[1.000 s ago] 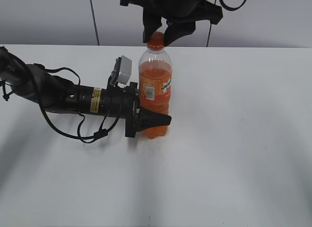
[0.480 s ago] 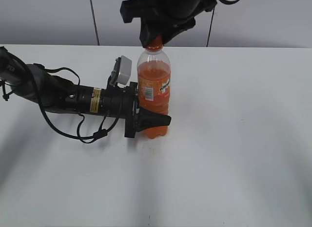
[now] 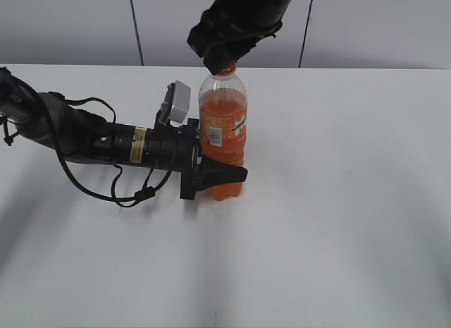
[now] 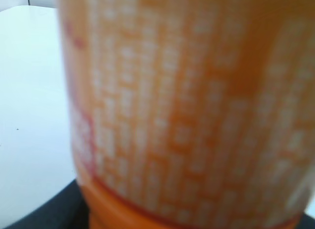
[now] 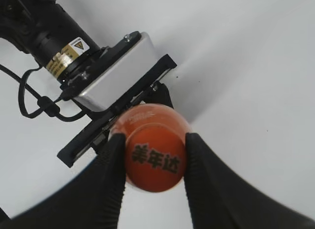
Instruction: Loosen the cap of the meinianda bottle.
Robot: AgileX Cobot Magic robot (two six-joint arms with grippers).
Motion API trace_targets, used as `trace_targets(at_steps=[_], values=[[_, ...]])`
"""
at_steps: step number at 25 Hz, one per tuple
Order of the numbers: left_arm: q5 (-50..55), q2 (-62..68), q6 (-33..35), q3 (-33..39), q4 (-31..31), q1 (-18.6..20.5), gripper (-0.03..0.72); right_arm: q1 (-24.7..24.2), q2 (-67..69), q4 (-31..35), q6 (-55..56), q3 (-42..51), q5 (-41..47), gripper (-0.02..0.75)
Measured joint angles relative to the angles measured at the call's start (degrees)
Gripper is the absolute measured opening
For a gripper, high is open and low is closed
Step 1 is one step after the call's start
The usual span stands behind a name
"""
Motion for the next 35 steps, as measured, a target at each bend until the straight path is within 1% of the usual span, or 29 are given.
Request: trace_targets(at_steps=[10,18,23,35], values=[[0.0,0.0,0.2,0.0,0.3,0.0,0.41,0.0,0.0,0.7,-13.4,0.0,0.0,0.276],[-0.7,0.0,1.0,0.0,1.1,0.1,0.41,-0.3,0.0,5.5,-25.5,0.0,0.9,0.276],[-0.8,0.0,1.1,0.0,1.5,0.1,0.41,-0.4,0.0,6.1,-27.7,-0.1,1.7,0.276],[-0.9,0.0,1.1,0.0,1.5,0.1,0.41,-0.4,0.0,6.4,-28.6,-0.1,2.0,0.276]])
